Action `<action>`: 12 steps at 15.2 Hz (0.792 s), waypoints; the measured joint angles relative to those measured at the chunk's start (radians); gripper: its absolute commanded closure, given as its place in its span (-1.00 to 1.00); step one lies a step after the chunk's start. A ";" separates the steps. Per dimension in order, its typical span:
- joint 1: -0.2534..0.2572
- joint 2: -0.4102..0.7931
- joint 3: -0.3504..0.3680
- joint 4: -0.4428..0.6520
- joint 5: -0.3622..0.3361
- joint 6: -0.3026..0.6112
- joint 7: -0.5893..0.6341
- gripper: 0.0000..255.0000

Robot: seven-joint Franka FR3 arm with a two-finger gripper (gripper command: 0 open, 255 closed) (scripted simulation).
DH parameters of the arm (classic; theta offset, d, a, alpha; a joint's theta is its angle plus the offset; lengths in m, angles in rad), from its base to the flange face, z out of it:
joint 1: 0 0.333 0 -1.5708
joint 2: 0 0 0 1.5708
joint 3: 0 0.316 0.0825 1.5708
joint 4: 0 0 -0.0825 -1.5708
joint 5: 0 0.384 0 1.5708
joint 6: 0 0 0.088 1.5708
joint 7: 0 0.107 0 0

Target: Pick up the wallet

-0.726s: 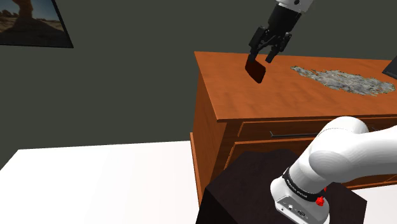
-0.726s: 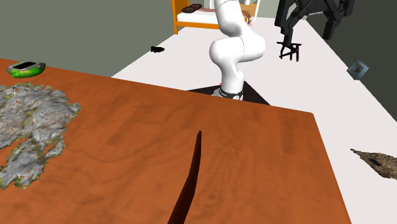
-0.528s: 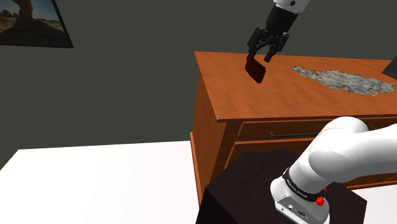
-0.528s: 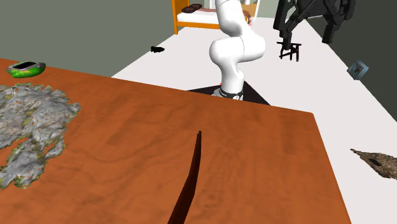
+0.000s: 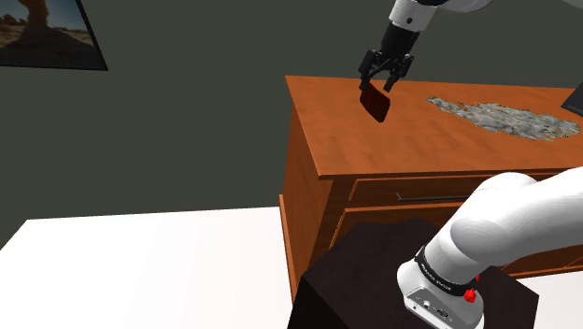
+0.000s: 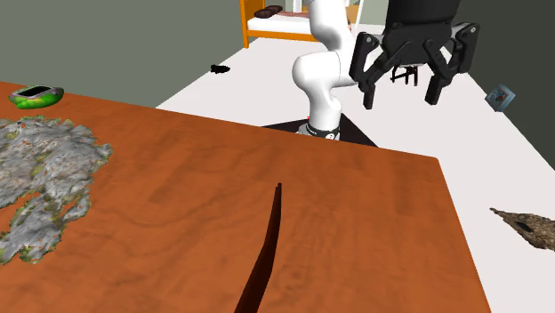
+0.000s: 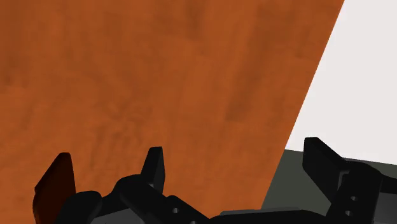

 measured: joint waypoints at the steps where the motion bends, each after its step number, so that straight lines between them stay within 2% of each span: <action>1: -0.005 0.029 -0.010 0.016 -0.006 0.011 -0.005 -1.00; 6: -0.033 0.167 -0.070 0.091 -0.031 0.061 -0.043 -1.00; 12: -0.062 0.373 -0.147 0.225 -0.029 0.118 -0.101 -1.00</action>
